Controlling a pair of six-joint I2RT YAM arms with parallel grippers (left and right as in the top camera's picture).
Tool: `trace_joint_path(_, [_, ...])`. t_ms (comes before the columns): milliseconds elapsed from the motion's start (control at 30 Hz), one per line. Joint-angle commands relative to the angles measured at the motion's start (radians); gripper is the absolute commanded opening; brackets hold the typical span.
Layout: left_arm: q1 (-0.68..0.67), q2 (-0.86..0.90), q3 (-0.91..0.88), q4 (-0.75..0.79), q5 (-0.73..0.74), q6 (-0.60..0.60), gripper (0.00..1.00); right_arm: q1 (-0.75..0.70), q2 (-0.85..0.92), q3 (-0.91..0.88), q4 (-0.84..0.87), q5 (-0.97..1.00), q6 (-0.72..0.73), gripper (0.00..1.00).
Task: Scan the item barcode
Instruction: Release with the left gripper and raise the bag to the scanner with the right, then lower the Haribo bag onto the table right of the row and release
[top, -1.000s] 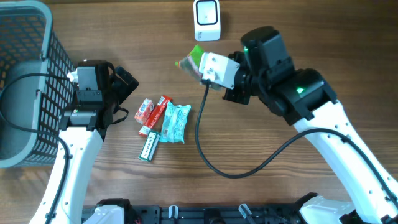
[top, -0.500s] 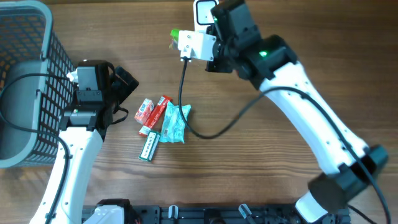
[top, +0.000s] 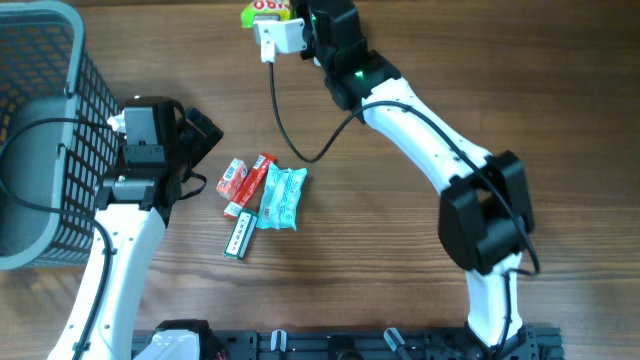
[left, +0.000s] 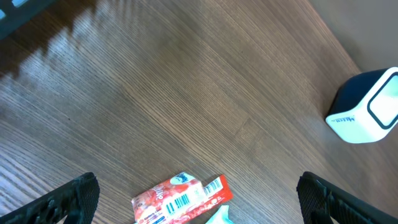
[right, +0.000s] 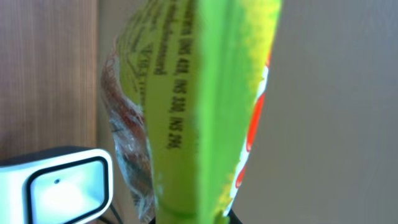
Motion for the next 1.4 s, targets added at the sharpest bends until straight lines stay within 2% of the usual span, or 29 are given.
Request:
trace_joint_path(0, [0.005,-0.003,-0.002,0.003,-0.017,0.006,1.0,-0.045,0.086,0.023,0.118,0.02,0.089,0.04])
trace_joint_path(100, [0.005,-0.003,-0.002,0.003,-0.018,0.006,1.0,-0.081,0.132,0.023,0.213,0.006,0.285,0.04])
trace_joint_path(200, [0.005,-0.003,-0.002,0.003,-0.018,0.006,1.0,-0.11,0.133,0.023,0.187,-0.076,0.477,0.04])
trace_joint_path(367, [0.005,-0.003,-0.002,0.003,-0.017,0.006,1.0,-0.115,0.133,0.023,0.163,-0.12,0.543,0.04])
trace_joint_path(467, [0.005,-0.003,-0.002,0.003,-0.017,0.006,1.0,-0.116,0.135,0.023,0.145,-0.116,0.648,0.04])
trace_joint_path(533, [0.005,-0.003,-0.002,0.003,-0.018,0.006,1.0,-0.117,0.135,0.023,0.208,-0.116,0.621,0.04])
trace_joint_path(567, [0.005,-0.003,-0.002,0.003,-0.017,0.006,1.0,-0.117,0.135,0.023,0.269,-0.116,0.557,0.04])
trace_joint_path(633, [0.005,-0.003,-0.002,0.003,-0.017,0.006,1.0,-0.117,0.135,0.023,0.288,-0.117,0.397,0.04])
trace_joint_path(700, [0.005,-0.003,-0.002,0.003,-0.017,0.006,1.0,-0.117,0.135,0.023,0.285,-0.121,0.382,0.04])
trace_joint_path(1033, [0.005,-0.003,-0.002,0.003,-0.017,0.005,1.0,-0.116,0.135,0.01,0.018,-0.263,0.392,0.04])
trace_joint_path(1100, [0.005,-0.003,-0.002,0.002,-0.018,0.005,1.0,-0.119,0.126,0.01,0.038,-0.261,0.511,0.04])
trace_joint_path(1167, [0.005,-0.003,-0.002,0.003,-0.017,0.006,1.0,-0.135,0.051,0.01,0.064,-0.276,0.606,0.04])
trace_joint_path(1233, [0.005,-0.003,-0.002,0.002,-0.018,0.006,1.0,-0.151,-0.057,0.01,0.01,-0.293,0.739,0.04])
trace_joint_path(1267, [0.005,-0.003,-0.002,0.002,-0.017,0.006,1.0,-0.162,-0.149,0.01,-0.113,-0.293,0.828,0.04])
trace_joint_path(1367, [0.005,-0.003,-0.002,0.002,-0.017,0.006,1.0,-0.196,-0.302,0.01,-0.411,-0.292,0.915,0.04])
